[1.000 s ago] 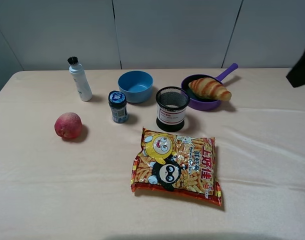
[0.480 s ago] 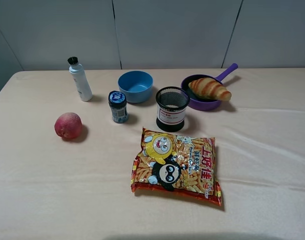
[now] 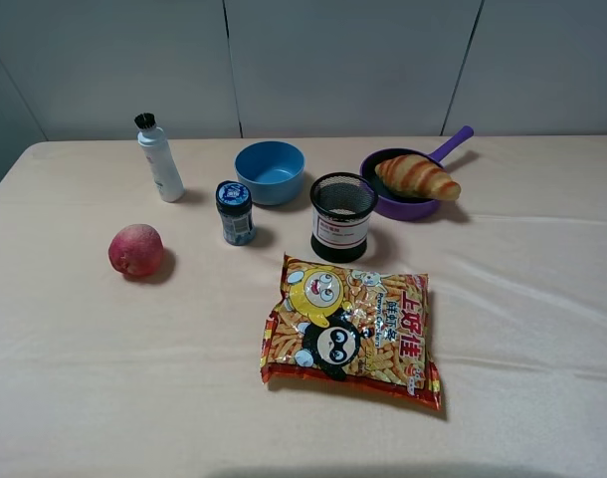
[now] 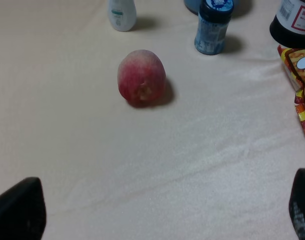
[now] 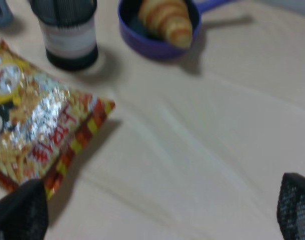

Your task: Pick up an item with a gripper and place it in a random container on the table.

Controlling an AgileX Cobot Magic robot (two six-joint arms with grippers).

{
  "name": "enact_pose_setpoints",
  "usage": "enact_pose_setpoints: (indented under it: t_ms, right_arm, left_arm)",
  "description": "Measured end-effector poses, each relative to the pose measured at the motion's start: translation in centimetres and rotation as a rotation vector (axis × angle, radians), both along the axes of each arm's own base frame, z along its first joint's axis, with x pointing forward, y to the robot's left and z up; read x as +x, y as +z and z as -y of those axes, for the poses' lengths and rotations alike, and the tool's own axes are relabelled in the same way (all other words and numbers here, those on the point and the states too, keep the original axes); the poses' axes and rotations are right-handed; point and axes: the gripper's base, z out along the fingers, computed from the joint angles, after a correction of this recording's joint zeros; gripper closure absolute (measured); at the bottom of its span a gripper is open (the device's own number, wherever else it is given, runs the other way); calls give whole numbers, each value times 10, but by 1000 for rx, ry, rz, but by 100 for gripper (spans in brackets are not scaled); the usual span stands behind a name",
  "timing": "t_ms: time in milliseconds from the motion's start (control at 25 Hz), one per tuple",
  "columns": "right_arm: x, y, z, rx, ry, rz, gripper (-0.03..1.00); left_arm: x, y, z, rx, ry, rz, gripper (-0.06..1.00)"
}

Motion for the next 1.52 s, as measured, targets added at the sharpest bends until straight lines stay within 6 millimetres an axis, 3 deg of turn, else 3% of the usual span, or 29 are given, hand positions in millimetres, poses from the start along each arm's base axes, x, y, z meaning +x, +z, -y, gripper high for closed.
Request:
enact_pose_setpoints:
  t_ms: [280,960,1520]
  right_arm:
    - [-11,-15,2,65,9,137,27]
    - [-10,-23,0,72,16,100,27]
    - [-9,-23,-1,59,-238,109,27]
  left_arm:
    - [0,0,0,0,0,0,-4]
    - [0,0,0,0,0,0,-4]
    - [0,0,0,0,0,0,-4]
